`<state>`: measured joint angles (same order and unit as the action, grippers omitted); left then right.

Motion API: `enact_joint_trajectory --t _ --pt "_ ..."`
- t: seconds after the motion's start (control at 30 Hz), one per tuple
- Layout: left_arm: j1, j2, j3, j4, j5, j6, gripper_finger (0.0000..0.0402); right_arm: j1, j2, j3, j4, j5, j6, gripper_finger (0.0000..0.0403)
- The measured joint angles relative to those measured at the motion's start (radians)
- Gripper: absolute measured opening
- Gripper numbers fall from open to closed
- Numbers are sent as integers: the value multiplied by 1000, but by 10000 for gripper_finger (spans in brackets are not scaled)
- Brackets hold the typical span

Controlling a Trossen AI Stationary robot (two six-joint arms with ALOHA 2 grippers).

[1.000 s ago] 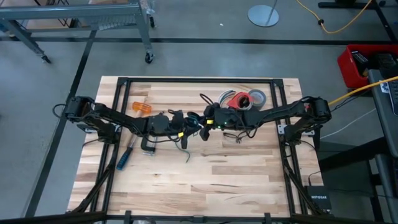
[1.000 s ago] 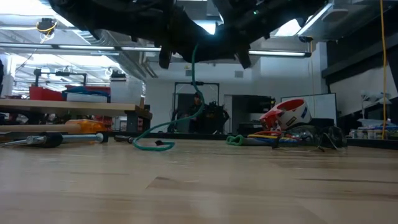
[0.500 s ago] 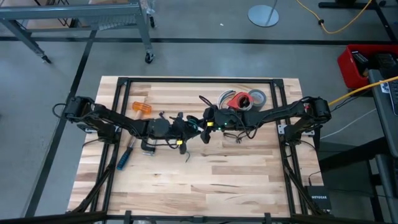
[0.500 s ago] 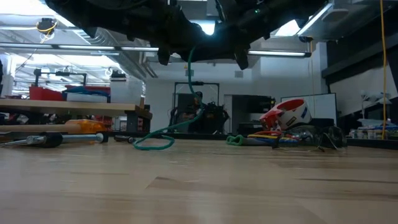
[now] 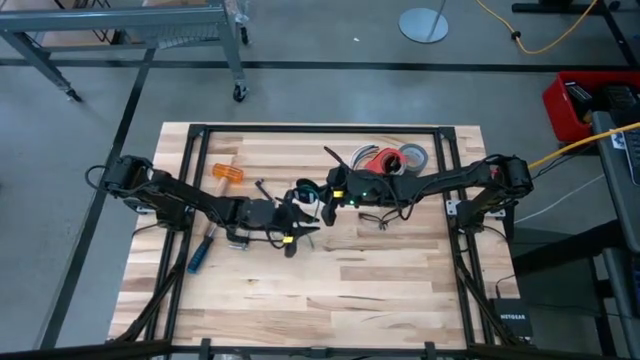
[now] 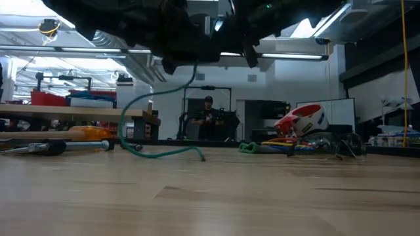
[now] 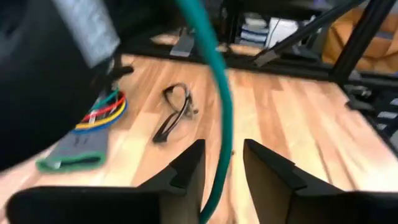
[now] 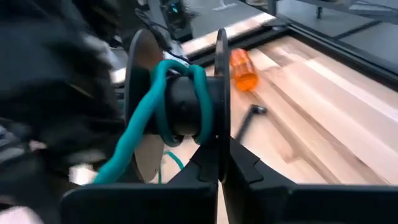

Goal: Coil cords
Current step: Coil the green wire to the spool

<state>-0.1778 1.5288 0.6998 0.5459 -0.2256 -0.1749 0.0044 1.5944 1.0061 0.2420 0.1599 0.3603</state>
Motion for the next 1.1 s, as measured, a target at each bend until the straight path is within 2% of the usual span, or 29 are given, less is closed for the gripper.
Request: enact_joint_trajectory --t 0.3,0.73,1.1 --pt "-6 0 0 -71 -8 -27 111 1 1 -2 -12 -33 -25 3" --pt "-33 -2 0 -160 -8 -27 111 -25 -16 -2 -146 -179 -54 3" --pt "-39 -2 1 -171 -10 -44 110 -25 -16 -3 -203 -180 -55 3"
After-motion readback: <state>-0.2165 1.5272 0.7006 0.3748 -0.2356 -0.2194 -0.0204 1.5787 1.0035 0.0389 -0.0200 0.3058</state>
